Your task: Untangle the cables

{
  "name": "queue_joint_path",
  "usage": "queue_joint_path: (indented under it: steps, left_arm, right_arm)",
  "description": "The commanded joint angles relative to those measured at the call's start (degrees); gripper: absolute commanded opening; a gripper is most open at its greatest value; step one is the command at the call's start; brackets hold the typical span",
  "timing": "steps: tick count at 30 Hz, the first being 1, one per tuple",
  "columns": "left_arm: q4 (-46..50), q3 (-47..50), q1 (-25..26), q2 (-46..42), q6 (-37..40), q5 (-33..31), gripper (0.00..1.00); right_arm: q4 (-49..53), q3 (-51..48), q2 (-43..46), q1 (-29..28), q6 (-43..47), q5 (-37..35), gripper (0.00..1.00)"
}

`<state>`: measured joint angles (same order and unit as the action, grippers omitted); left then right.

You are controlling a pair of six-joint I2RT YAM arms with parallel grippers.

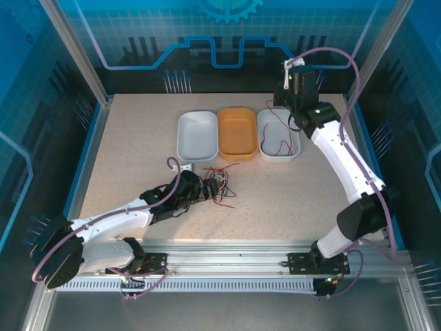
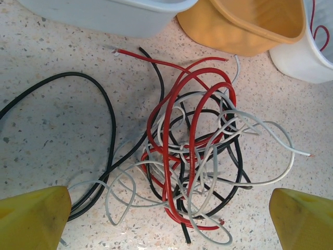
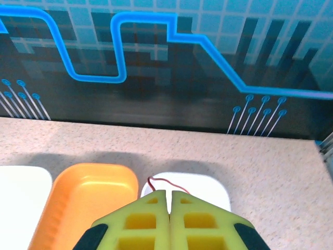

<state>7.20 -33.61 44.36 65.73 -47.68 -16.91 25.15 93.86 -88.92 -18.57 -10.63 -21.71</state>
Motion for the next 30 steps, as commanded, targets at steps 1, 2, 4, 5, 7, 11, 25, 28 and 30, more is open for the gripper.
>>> queue_joint_path:
  steps: [1,2,4,5,7,11,25,28,30]
  left_arm:
    - [1.2,-1.0,-0.4,0.6,0.6,-1.2,0.99]
    - [1.1,-0.9,-0.4,0.7,0.6,-1.2,0.99]
    - [1.0,-0.9,-0.4,0.7,0.4,-1.2,0.99]
    - [1.1,-0.9,-0.4,0.6,0.4,-1.2,0.99]
    - [1.1,-0.8,-0.4,0.6,0.4,-1.2,0.99]
    - [1.2,-0.8,-0.4,0.5,0.4,-1.4,0.99]
    - [0.9,-0.8,-0.4,1.3,0.1,-1.2,0.99]
    - [0.9,-0.7,-0.4,1.3,0.0,-1.2,0.99]
    - [0.9,-0.8,-0.4,1.4,-0.1,-1.2,0.99]
  right_arm:
    - [0.0,-4.0,4.8,2.5,-6.9,3.0,0.0]
    - [0.7,-5.3,5.8,3.1,-8.2,3.5,0.0]
    - [2.2,-7.6,7.6,4.4,-10.3,4.8,0.0]
    - [3.3,-8.6,8.4,5.1,-11.2,5.7,0.0]
    - [5.8,-9.8,9.6,6.9,-12.6,8.2,0.0]
    - [13.8,-9.7,9.7,10.0,-14.0,13.5,0.0]
    - [35.8,-2.8,-2.0,12.8,-5.2,13.6,0.0]
    - [36.5,-0.8,-5.5,12.7,-4.3,8.6,0.0]
    - [36.1,0.9,-7.4,12.6,-4.1,6.6,0.0]
